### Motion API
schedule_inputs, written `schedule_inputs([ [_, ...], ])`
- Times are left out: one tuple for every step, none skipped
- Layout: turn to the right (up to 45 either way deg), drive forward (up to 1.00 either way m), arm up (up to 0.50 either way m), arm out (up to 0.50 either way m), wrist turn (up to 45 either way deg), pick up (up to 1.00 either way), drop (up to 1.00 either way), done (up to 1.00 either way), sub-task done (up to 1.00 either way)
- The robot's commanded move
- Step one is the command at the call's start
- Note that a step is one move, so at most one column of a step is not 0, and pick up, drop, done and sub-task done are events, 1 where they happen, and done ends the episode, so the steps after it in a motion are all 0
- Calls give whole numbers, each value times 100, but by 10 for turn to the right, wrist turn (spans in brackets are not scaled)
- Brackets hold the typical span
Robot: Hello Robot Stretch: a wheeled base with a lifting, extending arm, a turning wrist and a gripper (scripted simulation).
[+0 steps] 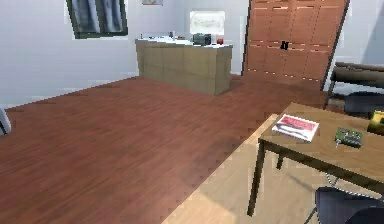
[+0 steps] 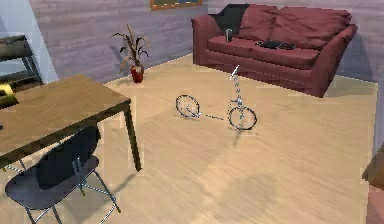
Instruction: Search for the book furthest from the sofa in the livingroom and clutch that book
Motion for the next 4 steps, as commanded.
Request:
schedule_inputs([
  [0,100,0,0,0,0,0,0,0],
  [-120,0,0,0,0,0,0,0,0],
  [0,25,0,0,0,0,0,0,0],
  [450,0,0,0,0,0,0,0,0],
])
